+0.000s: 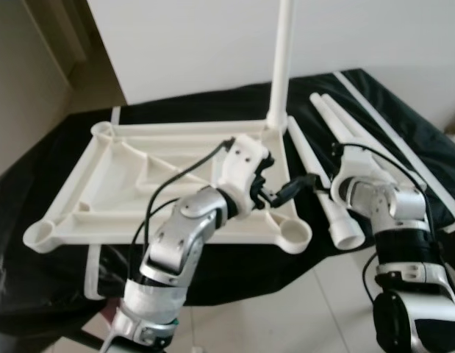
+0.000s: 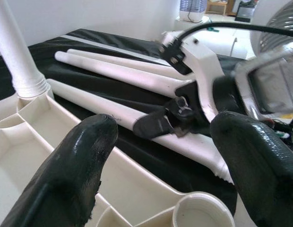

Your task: Building children table

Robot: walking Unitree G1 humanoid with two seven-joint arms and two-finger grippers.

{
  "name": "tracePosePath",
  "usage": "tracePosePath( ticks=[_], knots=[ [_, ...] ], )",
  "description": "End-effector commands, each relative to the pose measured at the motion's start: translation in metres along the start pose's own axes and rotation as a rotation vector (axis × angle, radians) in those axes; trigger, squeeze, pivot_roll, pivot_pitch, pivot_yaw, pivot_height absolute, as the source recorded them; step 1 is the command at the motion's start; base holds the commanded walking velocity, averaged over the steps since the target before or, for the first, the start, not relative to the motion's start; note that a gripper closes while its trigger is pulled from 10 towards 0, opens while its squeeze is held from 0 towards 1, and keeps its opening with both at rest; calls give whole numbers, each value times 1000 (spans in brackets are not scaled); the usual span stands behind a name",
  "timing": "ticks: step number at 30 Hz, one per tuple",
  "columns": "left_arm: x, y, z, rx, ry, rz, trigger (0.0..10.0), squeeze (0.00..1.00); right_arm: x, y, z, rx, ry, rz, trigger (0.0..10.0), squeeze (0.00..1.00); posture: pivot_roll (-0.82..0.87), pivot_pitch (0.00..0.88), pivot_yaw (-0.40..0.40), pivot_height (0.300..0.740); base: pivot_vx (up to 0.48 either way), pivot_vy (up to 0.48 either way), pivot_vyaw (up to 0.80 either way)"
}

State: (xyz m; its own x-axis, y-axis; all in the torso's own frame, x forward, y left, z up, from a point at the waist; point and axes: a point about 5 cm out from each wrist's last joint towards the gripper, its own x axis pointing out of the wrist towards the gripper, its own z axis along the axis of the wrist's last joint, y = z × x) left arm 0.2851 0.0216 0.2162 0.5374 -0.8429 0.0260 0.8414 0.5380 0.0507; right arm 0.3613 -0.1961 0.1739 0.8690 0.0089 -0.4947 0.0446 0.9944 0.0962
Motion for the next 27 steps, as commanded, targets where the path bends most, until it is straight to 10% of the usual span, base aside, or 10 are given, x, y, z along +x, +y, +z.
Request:
tracePosePath(
  ticks=[1,27],
  knots=[
    [-2,-2,-1,-8,6,5,10000,0,4,4,-4,-22,50,16,10000,0,35,0,61,740,0,0,0],
    [-13,-9,-8,-54,29,44,10000,0,15,2,-78,62,424,-32,10000,0,70,17,32,740,0,0,0]
  ],
)
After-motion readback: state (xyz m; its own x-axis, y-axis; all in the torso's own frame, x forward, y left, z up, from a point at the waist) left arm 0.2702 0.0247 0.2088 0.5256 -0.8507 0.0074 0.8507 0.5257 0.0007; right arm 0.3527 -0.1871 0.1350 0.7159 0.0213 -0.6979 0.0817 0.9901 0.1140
